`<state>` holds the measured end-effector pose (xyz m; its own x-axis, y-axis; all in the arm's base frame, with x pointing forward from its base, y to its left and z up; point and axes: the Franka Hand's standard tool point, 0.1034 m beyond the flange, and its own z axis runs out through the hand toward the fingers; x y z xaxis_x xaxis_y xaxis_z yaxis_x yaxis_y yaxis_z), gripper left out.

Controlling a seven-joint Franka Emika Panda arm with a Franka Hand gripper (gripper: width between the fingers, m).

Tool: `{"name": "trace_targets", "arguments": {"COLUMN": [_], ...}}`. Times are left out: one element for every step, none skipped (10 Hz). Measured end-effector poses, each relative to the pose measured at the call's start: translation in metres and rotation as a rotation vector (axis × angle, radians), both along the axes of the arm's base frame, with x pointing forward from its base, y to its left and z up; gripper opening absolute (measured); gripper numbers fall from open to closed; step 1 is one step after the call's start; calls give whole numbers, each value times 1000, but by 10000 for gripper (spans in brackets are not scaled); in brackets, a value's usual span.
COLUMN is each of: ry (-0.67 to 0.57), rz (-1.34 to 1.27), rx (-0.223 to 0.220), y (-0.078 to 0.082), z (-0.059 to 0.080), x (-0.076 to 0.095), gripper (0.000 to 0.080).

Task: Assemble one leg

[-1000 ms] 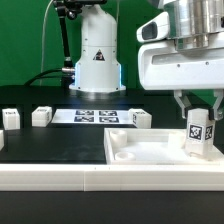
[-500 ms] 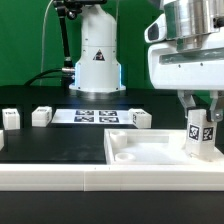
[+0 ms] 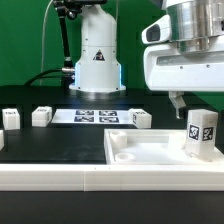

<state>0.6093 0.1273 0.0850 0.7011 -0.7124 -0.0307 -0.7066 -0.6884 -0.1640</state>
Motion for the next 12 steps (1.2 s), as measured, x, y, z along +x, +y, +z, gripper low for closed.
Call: {"name": "trace_targets", "arguments": {"ry": [-9, -24, -28, -28, -37, -37, -47, -53, -61, -68, -77, -81], "rz": [120, 265, 356, 430, 540, 620, 719, 771, 839, 889, 950, 992], "rx": [-23, -53, -69, -82, -104, -117, -127, -132, -138, -143, -148, -151], "y": [3, 5, 4, 4, 4, 4, 1, -4, -8, -10, -12, -12], "z": [-1, -2, -3, -4, -4, -3, -3, -3, -2, -2, -1, -1], "x": [-2, -3, -4, -5, -5, -5, -3, -2, -1, 0, 2, 1], "gripper": [648, 649, 649, 649, 649, 649, 649, 649, 649, 649, 649, 649]}}
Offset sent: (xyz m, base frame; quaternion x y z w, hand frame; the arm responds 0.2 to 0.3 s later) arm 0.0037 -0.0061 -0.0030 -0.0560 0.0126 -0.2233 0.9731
